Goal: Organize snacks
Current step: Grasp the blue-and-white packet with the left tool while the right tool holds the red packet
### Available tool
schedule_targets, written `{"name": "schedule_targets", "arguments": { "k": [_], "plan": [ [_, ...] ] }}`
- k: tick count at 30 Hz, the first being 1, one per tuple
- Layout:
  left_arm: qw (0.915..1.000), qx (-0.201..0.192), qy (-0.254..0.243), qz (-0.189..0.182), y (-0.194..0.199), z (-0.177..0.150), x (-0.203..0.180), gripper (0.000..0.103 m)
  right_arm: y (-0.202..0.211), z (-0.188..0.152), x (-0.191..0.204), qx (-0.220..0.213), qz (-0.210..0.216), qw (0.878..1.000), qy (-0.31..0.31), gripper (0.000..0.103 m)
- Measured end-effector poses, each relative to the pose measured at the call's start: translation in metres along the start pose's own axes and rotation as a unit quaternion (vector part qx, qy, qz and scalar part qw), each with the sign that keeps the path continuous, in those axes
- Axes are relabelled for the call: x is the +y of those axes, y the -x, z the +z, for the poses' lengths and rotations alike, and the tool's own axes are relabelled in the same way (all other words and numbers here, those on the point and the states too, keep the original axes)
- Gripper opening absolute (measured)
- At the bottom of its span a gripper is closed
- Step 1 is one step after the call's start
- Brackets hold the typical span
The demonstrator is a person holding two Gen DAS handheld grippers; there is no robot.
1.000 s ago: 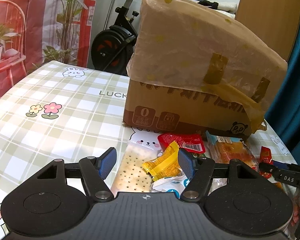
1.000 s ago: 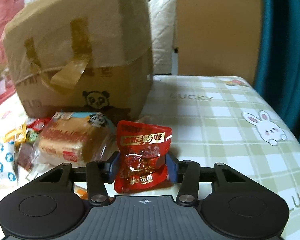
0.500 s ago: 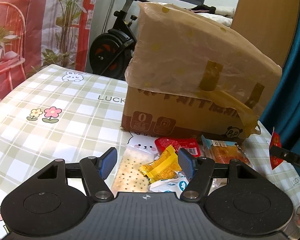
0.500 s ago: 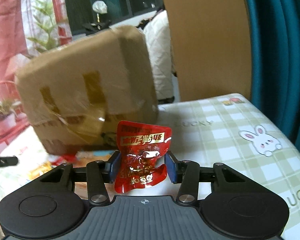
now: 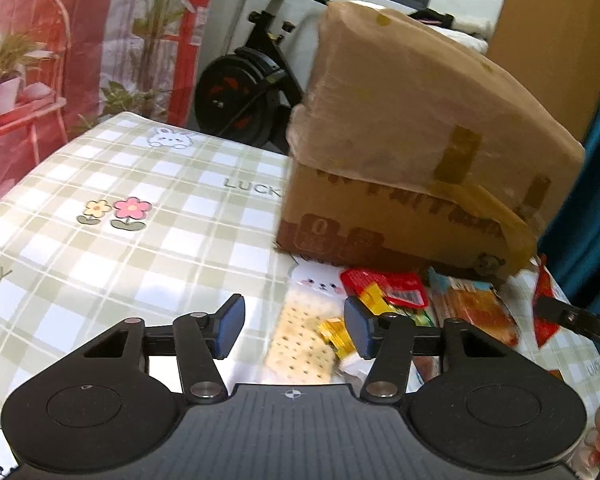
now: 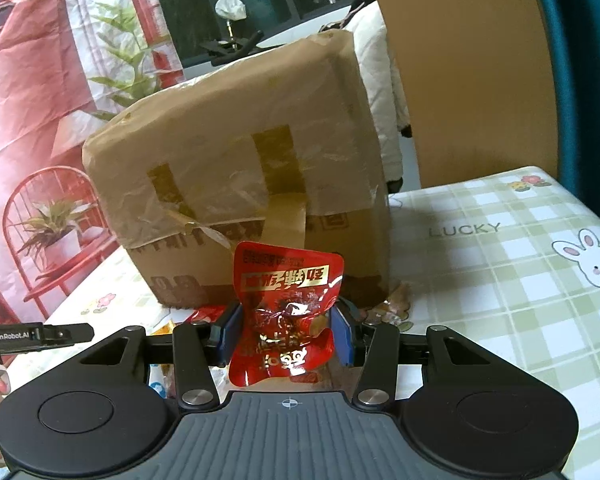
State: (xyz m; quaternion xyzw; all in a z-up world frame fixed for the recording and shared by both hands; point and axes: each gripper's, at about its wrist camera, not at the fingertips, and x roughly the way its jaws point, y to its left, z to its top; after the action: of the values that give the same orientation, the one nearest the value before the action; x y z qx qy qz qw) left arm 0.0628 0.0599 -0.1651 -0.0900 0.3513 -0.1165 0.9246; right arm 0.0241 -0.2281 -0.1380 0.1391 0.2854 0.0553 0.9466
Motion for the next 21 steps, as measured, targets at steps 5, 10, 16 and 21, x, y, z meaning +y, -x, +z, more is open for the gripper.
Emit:
{"name": "schedule_targets", "arguments": {
  "k": [5,10,16,21],
  "plan": [
    [0.9989,0.029,-0.015,-0.035,0.002,-0.011,-0.016,0.054,-0.002,-0.005,0.002,0.008,0.004,1.0,-0.004,0.044],
    [0.9961,0.068,-0.024,-0.051,-0.007,-0.024,-0.036,0.059,-0.004,-0.008,0.006,0.014,0.009,1.0,-0.005,0.043],
    [0.9943,0.1,-0.021,-0.031,-0.031,-0.032,-0.049,0.063,-0.004,-0.011,0.006,0.017,0.013,1.0,-0.004,0.043],
    [0.9938,0.098,-0.046,-0.024,-0.044,-0.038,-0.062,0.063,-0.003,-0.012,0.002,0.018,0.012,1.0,-0.009,0.044]
  ]
}}
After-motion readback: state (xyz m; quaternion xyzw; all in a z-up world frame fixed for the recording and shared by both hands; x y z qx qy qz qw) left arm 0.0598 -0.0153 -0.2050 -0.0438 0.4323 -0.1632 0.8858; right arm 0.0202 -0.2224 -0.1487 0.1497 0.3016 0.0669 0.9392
